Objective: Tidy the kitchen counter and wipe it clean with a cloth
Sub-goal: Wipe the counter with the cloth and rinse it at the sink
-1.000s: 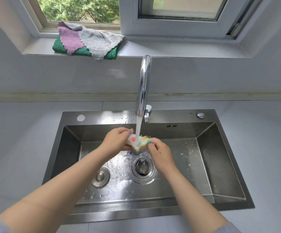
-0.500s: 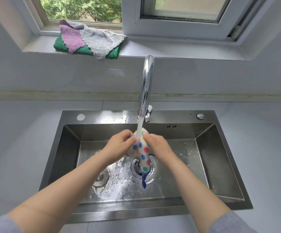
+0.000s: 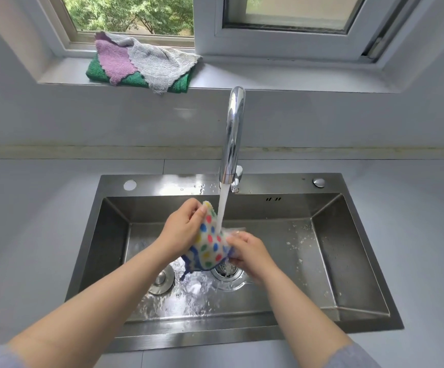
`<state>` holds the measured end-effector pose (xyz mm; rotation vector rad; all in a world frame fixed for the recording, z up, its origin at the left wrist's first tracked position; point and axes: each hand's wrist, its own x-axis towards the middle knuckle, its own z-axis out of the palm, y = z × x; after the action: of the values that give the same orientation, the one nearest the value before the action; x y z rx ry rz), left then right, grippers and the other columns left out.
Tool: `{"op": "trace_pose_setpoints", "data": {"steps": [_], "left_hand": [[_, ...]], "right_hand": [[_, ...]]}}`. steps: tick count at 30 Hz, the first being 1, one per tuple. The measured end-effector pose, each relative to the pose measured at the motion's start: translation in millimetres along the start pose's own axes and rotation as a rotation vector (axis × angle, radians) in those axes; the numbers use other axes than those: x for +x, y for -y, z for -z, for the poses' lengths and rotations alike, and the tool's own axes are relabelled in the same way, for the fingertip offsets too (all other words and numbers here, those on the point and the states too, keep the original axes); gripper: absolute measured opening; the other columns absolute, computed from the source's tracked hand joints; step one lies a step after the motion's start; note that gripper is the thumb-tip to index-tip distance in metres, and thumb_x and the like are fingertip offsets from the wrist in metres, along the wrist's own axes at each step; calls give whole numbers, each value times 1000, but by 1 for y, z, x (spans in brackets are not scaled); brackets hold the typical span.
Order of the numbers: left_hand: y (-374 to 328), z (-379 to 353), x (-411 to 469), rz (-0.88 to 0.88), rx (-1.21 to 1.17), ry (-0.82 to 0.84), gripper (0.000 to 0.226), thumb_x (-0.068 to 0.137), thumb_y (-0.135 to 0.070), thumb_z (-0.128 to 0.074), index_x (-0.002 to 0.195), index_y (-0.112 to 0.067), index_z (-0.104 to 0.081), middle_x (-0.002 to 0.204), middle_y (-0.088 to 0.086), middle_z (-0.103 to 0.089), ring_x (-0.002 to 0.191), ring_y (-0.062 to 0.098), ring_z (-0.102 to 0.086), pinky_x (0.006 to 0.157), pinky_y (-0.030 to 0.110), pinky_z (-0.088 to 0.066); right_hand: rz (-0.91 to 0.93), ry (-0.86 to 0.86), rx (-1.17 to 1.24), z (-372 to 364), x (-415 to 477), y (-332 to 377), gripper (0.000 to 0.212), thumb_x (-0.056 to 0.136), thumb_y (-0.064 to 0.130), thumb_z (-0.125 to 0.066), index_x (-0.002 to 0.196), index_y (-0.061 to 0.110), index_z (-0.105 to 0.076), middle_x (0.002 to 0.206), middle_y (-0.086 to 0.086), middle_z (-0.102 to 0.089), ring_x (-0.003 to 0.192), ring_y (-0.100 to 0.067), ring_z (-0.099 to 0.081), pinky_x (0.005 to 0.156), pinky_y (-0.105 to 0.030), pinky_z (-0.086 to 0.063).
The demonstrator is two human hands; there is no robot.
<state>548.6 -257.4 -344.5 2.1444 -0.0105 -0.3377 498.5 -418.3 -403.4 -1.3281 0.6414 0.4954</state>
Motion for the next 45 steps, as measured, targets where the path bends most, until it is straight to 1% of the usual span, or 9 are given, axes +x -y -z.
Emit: {"op": "trace_pose_setpoints", "data": {"steps": [4, 8, 13, 20, 25, 31, 36, 41, 45], "left_hand": [[-1, -1, 1, 6, -60, 9, 27, 100, -29, -45, 83, -9, -51, 72, -2, -55, 66, 12, -48, 66, 27, -40], [-7, -5, -1, 6, -139, 15, 25, 100, -26, -45, 86, -7, -53, 76, 0, -56, 69, 12, -48, 67, 27, -40], [-6, -7, 0, 22, -187, 14, 26, 100, -27, -46, 88, -5, -54, 78, 0, -56, 71, 11, -49, 65, 25, -40], [13, -5, 4, 151, -258, -18, 23, 100, -31, -45, 96, -12, -56, 93, 4, -63, 83, 18, -59, 74, 34, -50], [14, -10, 2, 231, -369, 11, 10, 99, -22, -48, 102, -15, -55, 97, 2, -64, 79, 13, -61, 63, 24, -49], [15, -18, -2, 395, -543, 113, 8, 97, -16, -52, 102, -13, -58, 108, 17, -66, 98, 36, -66, 85, 53, -55], [11, -23, 0, 436, -633, 73, 20, 94, -24, -59, 86, -6, -63, 82, 11, -68, 77, 27, -66, 76, 40, -56], [9, -9, 1, 354, -587, -18, 26, 89, -27, -66, 94, -1, -68, 90, 15, -72, 77, 25, -66, 74, 37, -54], [8, -1, -2, 218, -519, -21, 12, 83, -22, -70, 88, -12, -67, 88, 10, -73, 82, 27, -68, 73, 38, -55]], "right_hand": [[-158, 81, 296, -11, -8, -12, 15, 96, 17, -54, 105, 5, -55, 95, -12, -69, 83, -23, -65, 80, -34, -49], [-219, 132, 428, -25, -14, -10, 29, 99, 33, -47, 102, 8, -62, 82, -4, -71, 75, -17, -65, 73, -30, -49], [-104, 164, 666, -25, -12, 4, 34, 102, 25, -38, 124, 6, -57, 121, -16, -65, 114, -30, -60, 99, -42, -47], [168, -65, 296, -13, -14, 23, 12, 99, 13, -46, 108, 13, -54, 100, -10, -69, 84, -22, -68, 74, -40, -55], [367, -122, 67, -13, -22, 45, 10, 97, 9, -50, 99, 17, -55, 91, -5, -67, 78, -17, -66, 71, -34, -56], [492, -107, -20, -15, -26, 59, 10, 95, 6, -53, 98, 14, -58, 91, -5, -69, 82, -16, -66, 77, -35, -54], [505, -117, -101, -13, -26, 59, 14, 93, 5, -55, 92, 18, -60, 86, 0, -70, 79, -14, -66, 75, -34, -54], [419, -99, -121, -9, -24, 51, 15, 93, 2, -52, 96, 15, -61, 89, -5, -69, 78, -16, -65, 72, -33, -54], [277, -86, -209, -9, -19, 40, 13, 91, 4, -53, 92, 14, -62, 93, -13, -69, 80, -23, -65, 80, -47, -55]]}}
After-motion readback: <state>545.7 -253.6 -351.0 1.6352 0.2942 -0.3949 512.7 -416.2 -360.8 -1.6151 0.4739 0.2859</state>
